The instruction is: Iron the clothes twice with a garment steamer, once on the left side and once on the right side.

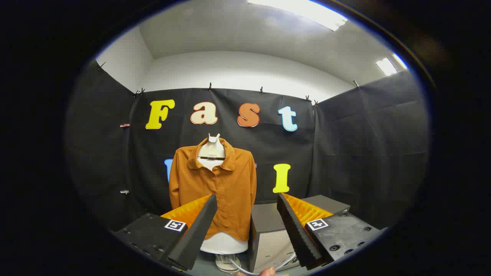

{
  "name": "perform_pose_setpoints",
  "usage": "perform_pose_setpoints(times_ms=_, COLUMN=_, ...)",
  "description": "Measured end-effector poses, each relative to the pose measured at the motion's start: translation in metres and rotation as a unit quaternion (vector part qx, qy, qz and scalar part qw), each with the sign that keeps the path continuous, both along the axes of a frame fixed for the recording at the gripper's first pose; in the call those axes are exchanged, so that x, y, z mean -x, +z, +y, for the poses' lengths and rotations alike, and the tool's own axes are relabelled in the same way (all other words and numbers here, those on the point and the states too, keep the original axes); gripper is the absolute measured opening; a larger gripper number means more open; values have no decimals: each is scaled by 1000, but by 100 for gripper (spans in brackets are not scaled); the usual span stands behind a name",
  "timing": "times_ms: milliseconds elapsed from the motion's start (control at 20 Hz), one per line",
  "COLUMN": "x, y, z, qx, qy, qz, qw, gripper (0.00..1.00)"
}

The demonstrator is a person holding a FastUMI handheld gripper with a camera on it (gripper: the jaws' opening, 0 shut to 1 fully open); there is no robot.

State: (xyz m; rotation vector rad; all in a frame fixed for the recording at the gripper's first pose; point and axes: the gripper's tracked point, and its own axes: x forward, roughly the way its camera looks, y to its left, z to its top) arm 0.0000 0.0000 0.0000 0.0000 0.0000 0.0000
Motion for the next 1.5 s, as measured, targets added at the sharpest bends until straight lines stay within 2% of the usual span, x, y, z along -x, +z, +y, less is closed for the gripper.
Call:
perform_pose_setpoints(times_ms=1200, x=-3, y=2, z=4, qx=7, qy=2, qz=-1, qw=1000, gripper=98)
perform_pose_setpoints(times_ms=1500, x=-14, y=-7, z=-6, qx=-3, qy=3, qz=13, qw=1000, gripper=98)
